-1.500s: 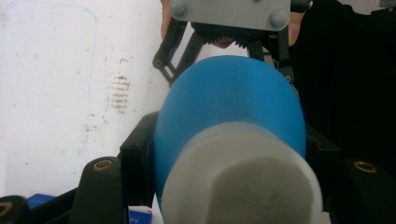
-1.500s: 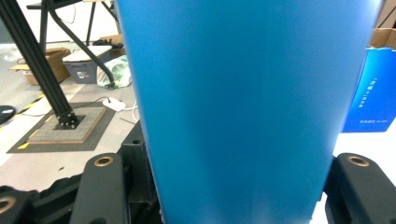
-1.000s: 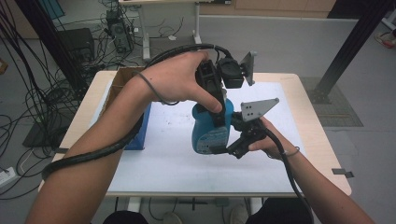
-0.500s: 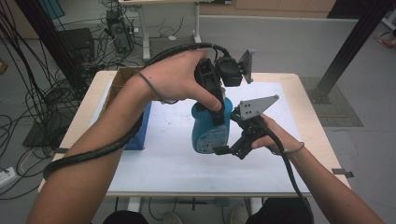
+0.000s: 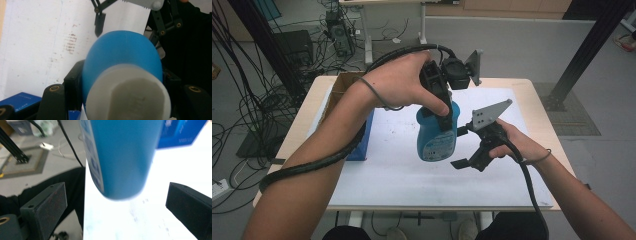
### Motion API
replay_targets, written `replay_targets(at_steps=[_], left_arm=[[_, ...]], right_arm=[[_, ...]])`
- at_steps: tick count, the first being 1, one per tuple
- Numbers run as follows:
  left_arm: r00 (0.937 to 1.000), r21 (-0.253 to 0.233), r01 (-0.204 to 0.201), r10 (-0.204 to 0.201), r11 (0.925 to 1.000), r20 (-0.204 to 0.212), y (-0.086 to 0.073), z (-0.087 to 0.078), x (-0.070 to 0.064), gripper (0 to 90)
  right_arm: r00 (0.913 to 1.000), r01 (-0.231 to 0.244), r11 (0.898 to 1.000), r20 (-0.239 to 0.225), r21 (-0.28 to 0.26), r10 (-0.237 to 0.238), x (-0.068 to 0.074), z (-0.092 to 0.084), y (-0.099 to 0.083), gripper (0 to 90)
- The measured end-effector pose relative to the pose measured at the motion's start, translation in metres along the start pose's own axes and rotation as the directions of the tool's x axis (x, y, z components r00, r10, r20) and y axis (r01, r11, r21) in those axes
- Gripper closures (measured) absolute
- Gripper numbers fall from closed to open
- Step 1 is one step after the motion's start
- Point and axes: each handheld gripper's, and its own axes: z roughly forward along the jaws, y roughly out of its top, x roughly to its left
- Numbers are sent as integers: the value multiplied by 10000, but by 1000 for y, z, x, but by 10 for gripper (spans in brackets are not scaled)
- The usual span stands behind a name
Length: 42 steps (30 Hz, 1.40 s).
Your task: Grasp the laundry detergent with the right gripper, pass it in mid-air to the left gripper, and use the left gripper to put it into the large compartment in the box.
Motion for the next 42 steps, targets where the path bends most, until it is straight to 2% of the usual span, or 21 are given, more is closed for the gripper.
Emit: replay_targets(at_steps=[5, 11, 14, 18, 21, 25, 29, 33, 35, 38, 39, 42], left_arm=[[9995, 1, 318, -318, 9995, -30, -4, 0, 2, 377], [9975, -71, 694, -695, 9976, -137, -12, -2, 8, 377], [9959, -88, 892, -893, 9960, -120, -16, -2, 10, 377], [9936, -77, 1124, -1125, 9936, -128, -21, -3, 13, 377], [9915, -60, 1289, -1290, 9916, -194, -24, -4, 15, 377], [9874, -136, 1554, -1557, 9878, -266, -28, -8, 18, 377], [9795, -226, 1973, -1980, 9801, -360, -32, -13, 24, 377], [9736, -274, 2218, -2229, 9747, -486, -35, -20, 27, 377], [9750, -348, 2128, -2146, 9765, -582, -35, -23, 28, 376], [9720, -327, 2222, -2241, 9744, -712, -35, -29, 32, 376], [9692, -325, 2334, -2352, 9718, -725, -36, -32, 34, 376], [9627, -320, 2580, -2597, 9656, -754, -39, -37, 40, 376]], right_arm=[[9993, -252, 9960, 284, 860, 228, -3, -4, -4, 26], [9967, -573, 9771, 682, 2050, 441, -7, -2, -14, 22], [9949, -803, 9602, 811, 2674, 606, -10, 0, -20, 22], [9913, -1128, 9319, 1025, 3447, 821, -14, 2, -27, 21], [9887, -1358, 9038, 1139, 4057, 974, -16, 4, -32, 24], [9845, -1578, 8780, 1404, 4519, 1047, -20, 7, -39, 25], [9804, -1807, 8552, 1583, 4857, 1172, -24, 7, -46, 29], [9760, -2030, 8442, 1718, 4961, 1337, -29, 7, -53, 30], [9734, -2158, 8430, 1769, 4926, 1458, -30, 6, -55, 30], [9706, -2258, 8404, 1879, 4928, 1506, -32, 6, -58, 32], [9696, -2298, 8386, 1910, 4939, 1532, -32, 6, -58, 32], [9682, -2341, 8430, 1948, 4843, 1569, -34, 5, -59, 32]])
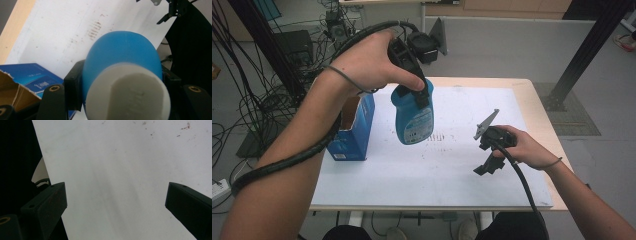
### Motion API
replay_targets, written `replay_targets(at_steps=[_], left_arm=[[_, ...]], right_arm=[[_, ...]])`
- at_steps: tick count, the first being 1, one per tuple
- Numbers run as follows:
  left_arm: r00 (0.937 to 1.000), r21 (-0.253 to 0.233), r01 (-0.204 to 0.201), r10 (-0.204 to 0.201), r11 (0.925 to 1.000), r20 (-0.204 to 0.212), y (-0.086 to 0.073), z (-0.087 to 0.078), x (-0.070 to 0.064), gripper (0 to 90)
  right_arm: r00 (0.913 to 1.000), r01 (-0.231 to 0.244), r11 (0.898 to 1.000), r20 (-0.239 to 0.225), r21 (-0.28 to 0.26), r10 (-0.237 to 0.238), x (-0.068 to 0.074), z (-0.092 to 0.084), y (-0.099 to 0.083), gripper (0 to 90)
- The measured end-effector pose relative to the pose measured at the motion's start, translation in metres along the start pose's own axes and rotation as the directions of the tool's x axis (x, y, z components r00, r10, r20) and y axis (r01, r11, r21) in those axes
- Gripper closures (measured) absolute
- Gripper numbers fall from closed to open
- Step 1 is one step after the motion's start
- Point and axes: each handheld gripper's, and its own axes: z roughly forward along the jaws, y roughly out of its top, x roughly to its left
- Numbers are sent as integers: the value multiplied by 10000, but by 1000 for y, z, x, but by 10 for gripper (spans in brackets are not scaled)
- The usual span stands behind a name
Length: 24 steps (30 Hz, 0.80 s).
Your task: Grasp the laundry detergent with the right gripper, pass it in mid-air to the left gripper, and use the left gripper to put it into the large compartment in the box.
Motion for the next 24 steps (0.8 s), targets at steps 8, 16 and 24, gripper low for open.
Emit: replay_targets(at_steps=[8, 16, 24], left_arm=[[9891, -143, 1424, -1428, 9897, -368, -13, -15, 33, 376], [9543, -214, 2851, -2859, 9583, -869, -28, -22, 64, 376], [9012, -333, 4104, -4109, 9113, -1377, -43, -25, 91, 376]], right_arm=[[10000, -22, 10000, -33, -53, 22, -1, 0, -1, 32], [9999, 0, 10000, -135, -77, -1, -1, 1, 0, 33], [9999, -34, 10000, -120, -52, 34, -2, 3, 1, 33]])
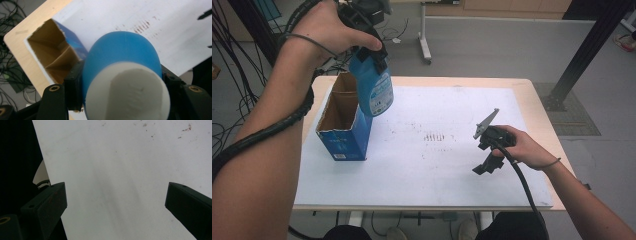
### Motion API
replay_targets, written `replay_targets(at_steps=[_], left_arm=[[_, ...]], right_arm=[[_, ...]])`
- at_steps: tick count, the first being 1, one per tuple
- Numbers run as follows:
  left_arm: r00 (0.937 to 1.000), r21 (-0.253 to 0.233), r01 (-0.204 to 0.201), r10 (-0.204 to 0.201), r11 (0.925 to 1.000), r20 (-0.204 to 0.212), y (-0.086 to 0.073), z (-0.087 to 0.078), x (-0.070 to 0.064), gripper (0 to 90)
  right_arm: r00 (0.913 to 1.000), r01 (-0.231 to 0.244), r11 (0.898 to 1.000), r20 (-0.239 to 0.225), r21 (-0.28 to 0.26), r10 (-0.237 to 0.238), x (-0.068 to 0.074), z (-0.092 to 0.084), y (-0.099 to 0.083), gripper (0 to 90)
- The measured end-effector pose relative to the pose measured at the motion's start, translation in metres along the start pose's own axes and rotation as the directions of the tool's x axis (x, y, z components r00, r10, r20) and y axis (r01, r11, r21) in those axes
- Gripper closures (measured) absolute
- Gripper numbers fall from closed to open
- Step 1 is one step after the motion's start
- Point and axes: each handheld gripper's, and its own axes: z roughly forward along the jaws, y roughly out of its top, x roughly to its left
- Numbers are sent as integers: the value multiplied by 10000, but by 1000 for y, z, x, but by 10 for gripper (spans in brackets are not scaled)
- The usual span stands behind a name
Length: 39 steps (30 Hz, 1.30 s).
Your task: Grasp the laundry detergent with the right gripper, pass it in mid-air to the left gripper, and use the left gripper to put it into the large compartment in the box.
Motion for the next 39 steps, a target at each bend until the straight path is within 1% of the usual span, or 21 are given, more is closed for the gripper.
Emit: replay_targets(at_steps=[2, 3, 6, 9, 12, 14, 17, 19, 21, 26, 28, 30, 32, 33, 36, 39], left_arm=[[9995, -37, 289, -289, 9996, -150, -2, -1, 6, 376], [9991, -18, 354, -355, 9994, -212, -3, -1, 8, 376], [9969, -84, 747, -749, 9972, -230, -6, -1, 17, 376], [9942, -124, 1047, -1050, 9944, -241, -8, -1, 26, 376], [9895, -119, 1414, -1416, 9899, -272, -10, 1, 36, 376], [9843, -143, 1732, -1736, 9848, -310, -12, 3, 44, 375], [9731, -178, 2265, -2271, 9738, -377, -15, 8, 55, 375], [9680, -41, 2472, -2471, 9690, -433, -16, 10, 61, 375], [9609, -10, 2722, -2719, 9622, -517, -17, 13, 65, 376], [9456, 144, 3205, -3190, 9471, -631, -17, 19, 73, 376], [9373, 144, 3441, -3426, 9388, -638, -19, 22, 78, 376], [9310, 125, 3606, -3591, 9326, -657, -20, 25, 82, 376], [9227, 141, 3812, -3794, 9244, -689, -22, 29, 87, 376], [9166, 174, 3957, -3937, 9182, -701, -24, 31, 90, 376], [9034, 177, 4240, -4214, 9055, -793, -27, 35, 96, 376], [8935, 250, 4427, -4386, 8963, -966, -30, 39, 100, 376]], right_arm=[[10000, -43, 10000, 27, 5, 43, -1, 0, 1, 33], [10000, -38, 10000, 5, 4, 38, -2, 0, 1, 33], [10000, -65, 10000, -6, -44, 65, -3, 1, 2, 33], [10000, -60, 10000, -42, -29, 60, -3, 1, 4, 33], [10000, -47, 10000, -50, -17, 47, -3, 1, 5, 33], [10000, -33, 10000, -60, -34, 33, -3, 2, 5, 33], [10000, -31, 10000, -60, -25, 31, -3, 1, 6, 33], [9999, -31, 10000, -120, -71, 30, -2, 1, 6, 33], [9999, -8, 10000, -121, -78, 8, -2, 1, 6, 33], [9999, -15, 10000, -101, -90, 14, -2, 0, 6, 33], [9999, -26, 9999, -112, -97, 25, -2, 0, 6, 33], [9999, -14, 10000, -103, -86, 13, -2, 0, 6, 33], [10000, -11, 10000, -94, -79, 10, -3, 0, 6, 33], [10000, -14, 10000, -97, -84, 13, -3, 0, 6, 33], [9999, 4, 9999, -141, -114, -6, -2, 0, 6, 33], [9999, -13, 9999, -137, -101, 11, -2, -1, 5, 33]])
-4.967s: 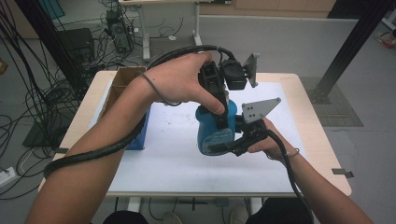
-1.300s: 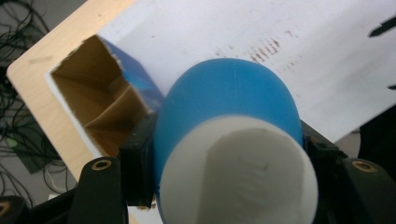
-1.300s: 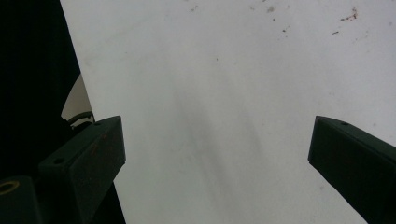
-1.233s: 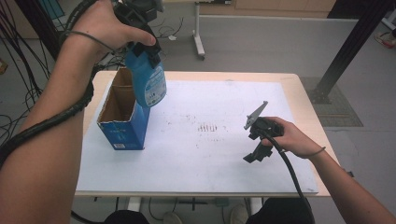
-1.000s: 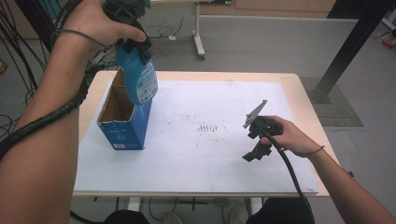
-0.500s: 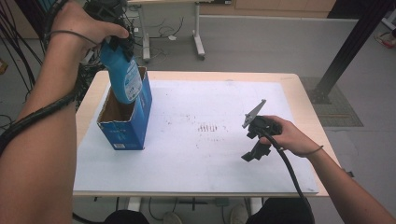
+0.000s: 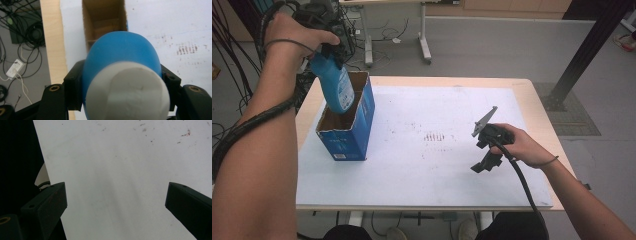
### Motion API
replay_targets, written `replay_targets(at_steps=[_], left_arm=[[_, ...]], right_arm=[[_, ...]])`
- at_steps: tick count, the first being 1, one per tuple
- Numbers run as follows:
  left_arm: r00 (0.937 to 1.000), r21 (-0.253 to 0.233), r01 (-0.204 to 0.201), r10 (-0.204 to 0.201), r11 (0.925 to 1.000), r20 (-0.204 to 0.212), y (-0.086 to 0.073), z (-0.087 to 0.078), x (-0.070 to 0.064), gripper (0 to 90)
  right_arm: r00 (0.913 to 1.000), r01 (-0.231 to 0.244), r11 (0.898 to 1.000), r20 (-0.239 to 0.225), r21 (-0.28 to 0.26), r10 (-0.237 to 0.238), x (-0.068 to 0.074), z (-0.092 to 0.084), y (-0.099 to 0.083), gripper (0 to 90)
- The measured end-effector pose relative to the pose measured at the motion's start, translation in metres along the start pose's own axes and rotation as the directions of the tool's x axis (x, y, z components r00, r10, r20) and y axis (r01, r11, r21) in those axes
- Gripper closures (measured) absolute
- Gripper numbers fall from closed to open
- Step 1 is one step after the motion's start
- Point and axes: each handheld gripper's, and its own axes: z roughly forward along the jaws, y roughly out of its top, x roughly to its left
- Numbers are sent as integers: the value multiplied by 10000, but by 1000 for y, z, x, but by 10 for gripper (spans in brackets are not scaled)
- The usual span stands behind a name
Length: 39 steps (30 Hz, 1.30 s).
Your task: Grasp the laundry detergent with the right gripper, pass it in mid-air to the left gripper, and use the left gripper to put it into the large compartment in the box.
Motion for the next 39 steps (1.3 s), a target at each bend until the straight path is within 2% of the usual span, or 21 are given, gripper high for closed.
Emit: replay_targets(at_steps=[4, 8, 21, 39], left_arm=[[9997, 5, 188, -188, 9998, -185, -1, 5, 4, 376], [9992, -27, 371, -372, 9993, -128, -1, 10, 8, 376], [9993, 275, 358, -356, 9990, -77, -3, 30, 6, 376], [9994, 591, 308, -318, 9978, 158, -11, 69, 3, 376]], right_arm=[[10000, -21, 10000, 31, 10, 20, -1, 0, 0, 32], [10000, -34, 10000, 6, -2, 34, -1, 1, 0, 33], [10000, -14, 10000, -39, -12, 14, -2, 3, 1, 33], [9999, -22, 10000, -126, 49, 23, -1, 6, 1, 32]])
